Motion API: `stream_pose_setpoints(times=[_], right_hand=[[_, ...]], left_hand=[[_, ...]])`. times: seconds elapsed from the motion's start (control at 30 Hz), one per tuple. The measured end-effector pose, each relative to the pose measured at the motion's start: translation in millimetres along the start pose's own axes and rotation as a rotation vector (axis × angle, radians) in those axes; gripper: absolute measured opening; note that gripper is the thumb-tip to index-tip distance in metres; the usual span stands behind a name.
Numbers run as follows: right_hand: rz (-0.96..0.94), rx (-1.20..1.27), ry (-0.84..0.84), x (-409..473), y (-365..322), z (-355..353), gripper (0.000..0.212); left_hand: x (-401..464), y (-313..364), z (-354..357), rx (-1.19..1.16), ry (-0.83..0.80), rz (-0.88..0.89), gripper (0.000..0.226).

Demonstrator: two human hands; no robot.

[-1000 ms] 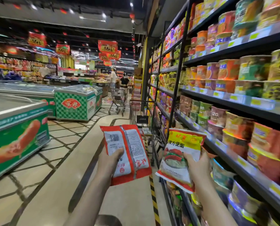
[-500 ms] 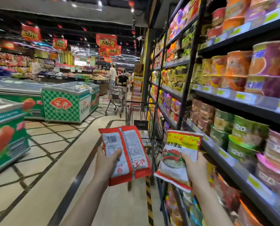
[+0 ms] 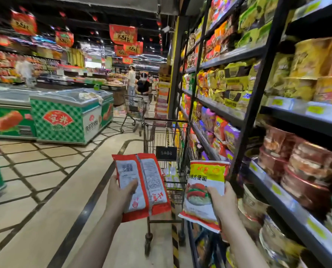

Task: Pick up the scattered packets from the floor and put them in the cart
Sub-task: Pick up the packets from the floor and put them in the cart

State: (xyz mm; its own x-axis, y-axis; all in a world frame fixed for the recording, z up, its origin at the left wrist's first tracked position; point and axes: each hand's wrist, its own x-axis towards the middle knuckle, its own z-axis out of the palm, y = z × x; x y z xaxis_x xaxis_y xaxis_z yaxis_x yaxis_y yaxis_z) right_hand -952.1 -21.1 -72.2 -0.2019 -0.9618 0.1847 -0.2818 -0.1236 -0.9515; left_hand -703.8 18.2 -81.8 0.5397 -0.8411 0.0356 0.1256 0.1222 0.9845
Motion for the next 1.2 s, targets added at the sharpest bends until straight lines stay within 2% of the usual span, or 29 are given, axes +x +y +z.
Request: stream_pose_setpoints(times=[0.27, 0.43, 0.6, 0.8, 0.97, 1.2], right_hand=[[0.060, -0.082, -0.006, 187, 42, 91, 0.049], [0.081, -0.146, -0.026, 297, 75, 144, 0.053], [0.091, -0.230, -0.055, 419, 116, 200, 0.058], [0.215, -0.260, -0.132, 548, 176, 271, 0.041], [0.338, -0.335, -0.196, 628, 232, 325, 0.047], [0.508, -0.425, -0.280, 714, 315, 406, 0.048]], left_hand=[[200, -40, 71, 0.098, -0.009, -0.068, 0.040], [312, -84, 114, 0.207, -0.062, -0.084, 0.061], [421, -121, 174, 0.325, -0.047, -0.117, 0.039], [548, -181, 234, 0.495, -0.024, -0.203, 0.034], [628, -243, 266, 0.531, -0.053, -0.353, 0.038], [745, -347, 294, 0.593, -0.028, -0.469, 0.044]])
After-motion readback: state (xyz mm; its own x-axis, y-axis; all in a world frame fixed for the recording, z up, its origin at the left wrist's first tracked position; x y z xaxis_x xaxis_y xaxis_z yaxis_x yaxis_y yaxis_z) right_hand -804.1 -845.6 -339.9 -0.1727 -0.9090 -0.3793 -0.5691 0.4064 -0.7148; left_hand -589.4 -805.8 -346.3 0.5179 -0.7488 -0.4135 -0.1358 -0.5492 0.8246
